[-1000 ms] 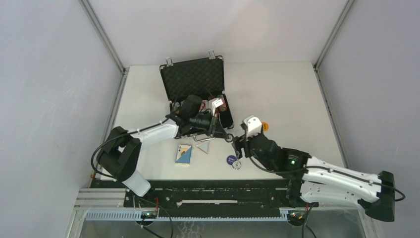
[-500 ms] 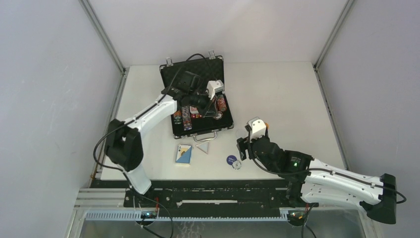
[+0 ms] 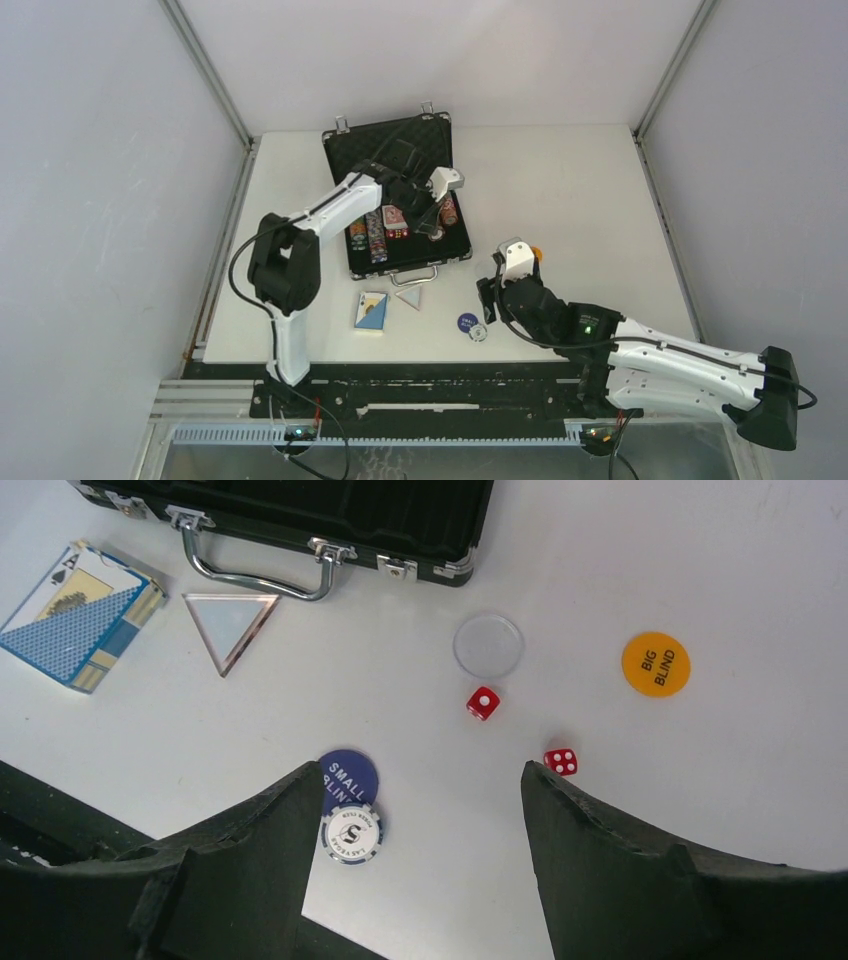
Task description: Pack up texas hold em set
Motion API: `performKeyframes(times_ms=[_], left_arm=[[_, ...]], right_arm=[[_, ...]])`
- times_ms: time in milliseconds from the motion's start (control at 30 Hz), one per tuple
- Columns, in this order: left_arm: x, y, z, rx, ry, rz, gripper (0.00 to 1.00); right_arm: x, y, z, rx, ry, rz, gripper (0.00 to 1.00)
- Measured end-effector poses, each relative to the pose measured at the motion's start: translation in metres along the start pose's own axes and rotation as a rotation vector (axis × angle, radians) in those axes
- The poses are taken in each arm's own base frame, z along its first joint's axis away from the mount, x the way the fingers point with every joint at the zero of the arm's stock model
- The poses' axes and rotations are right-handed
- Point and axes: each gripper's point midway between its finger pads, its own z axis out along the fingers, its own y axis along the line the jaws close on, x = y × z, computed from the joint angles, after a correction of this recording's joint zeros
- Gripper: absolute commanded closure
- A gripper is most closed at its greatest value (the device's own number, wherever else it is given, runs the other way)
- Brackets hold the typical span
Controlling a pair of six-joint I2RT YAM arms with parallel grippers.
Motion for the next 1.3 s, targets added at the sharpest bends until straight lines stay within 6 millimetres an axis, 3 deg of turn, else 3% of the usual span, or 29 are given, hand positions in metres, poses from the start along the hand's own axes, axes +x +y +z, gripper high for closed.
performKeyframes(times_ms=[167,533,733,1300], left_arm=[[-0.010,0.010,0.004,-0.011,-0.001,0.019,1.00],[0.018,0.010,0.021,0.022,0.092,-0.016,1.00],[0.021,0.010,0.024,0.035,0.109,-0.027,1.00],[0.011,0.035,0.032,-0.045,0.152,-0.029,1.00]], right_arm=[[0.010,-0.004,0.003,0.015,0.017,-0.005,0.20],[0.010,-0.009,0.006,0.031,0.022,0.011,0.20],[0.011,-0.007,0.008,0.024,0.027,0.012,0.20],[0.009,-0.005,0.006,0.001,0.024,0.022,0.20]])
